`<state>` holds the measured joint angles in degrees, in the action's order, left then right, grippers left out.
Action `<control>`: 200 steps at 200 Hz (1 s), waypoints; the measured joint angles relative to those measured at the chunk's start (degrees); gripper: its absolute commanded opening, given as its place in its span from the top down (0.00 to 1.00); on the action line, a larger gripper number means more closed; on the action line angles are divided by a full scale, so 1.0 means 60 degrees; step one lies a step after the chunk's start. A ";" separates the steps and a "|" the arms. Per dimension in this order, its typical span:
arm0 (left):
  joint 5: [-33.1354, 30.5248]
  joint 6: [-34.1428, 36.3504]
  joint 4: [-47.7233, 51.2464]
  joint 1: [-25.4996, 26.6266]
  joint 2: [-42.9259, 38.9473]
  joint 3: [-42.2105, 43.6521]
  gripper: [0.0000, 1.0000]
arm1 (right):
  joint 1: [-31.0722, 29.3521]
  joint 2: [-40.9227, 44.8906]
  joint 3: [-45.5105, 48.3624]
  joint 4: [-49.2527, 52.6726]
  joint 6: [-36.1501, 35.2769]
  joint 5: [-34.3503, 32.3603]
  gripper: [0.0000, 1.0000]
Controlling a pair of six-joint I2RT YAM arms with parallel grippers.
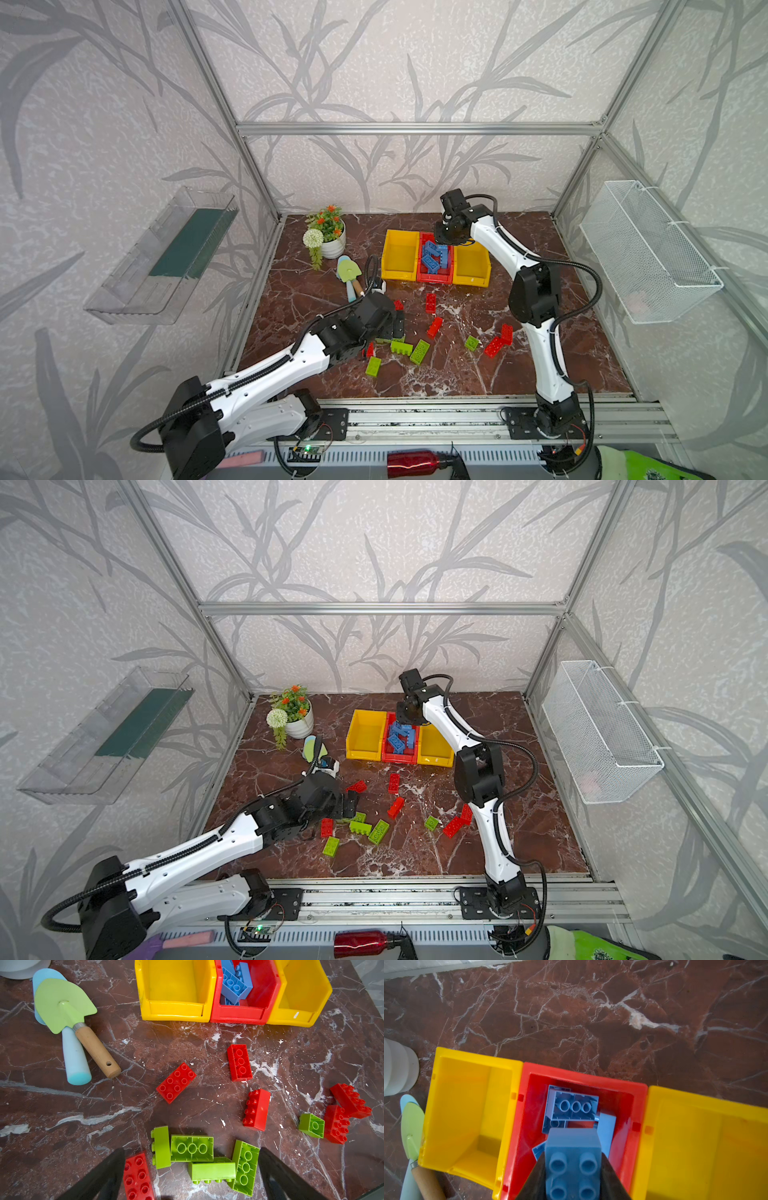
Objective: Sort the legos into containers by color
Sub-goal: 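Carry the small blue brick over the red bin and open the right gripper, then move the right gripper to a red brick nearer the robot and grasp it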
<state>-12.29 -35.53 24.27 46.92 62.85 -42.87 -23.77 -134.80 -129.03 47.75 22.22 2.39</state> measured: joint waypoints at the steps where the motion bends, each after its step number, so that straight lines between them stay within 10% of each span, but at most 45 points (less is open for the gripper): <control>1: 0.0011 0.0004 -0.0004 -0.0018 0.0025 -0.0007 0.01 | -0.0004 -0.0055 -0.0076 0.0044 -0.0015 0.0011 0.44; 72: 0.0415 0.0164 -0.0022 -0.0197 0.0168 -0.0222 0.01 | -0.0259 0.0044 -0.0168 0.0856 -0.0284 -0.0266 0.30; 200: 0.2000 -0.0076 -0.0448 0.0754 -0.0998 0.0120 0.01 | -0.0131 0.9092 1.1876 -0.1045 0.0805 -0.2459 0.27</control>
<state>-0.30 -35.99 21.58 51.44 56.86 -42.15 -24.56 -80.25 -57.78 41.47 27.05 -12.36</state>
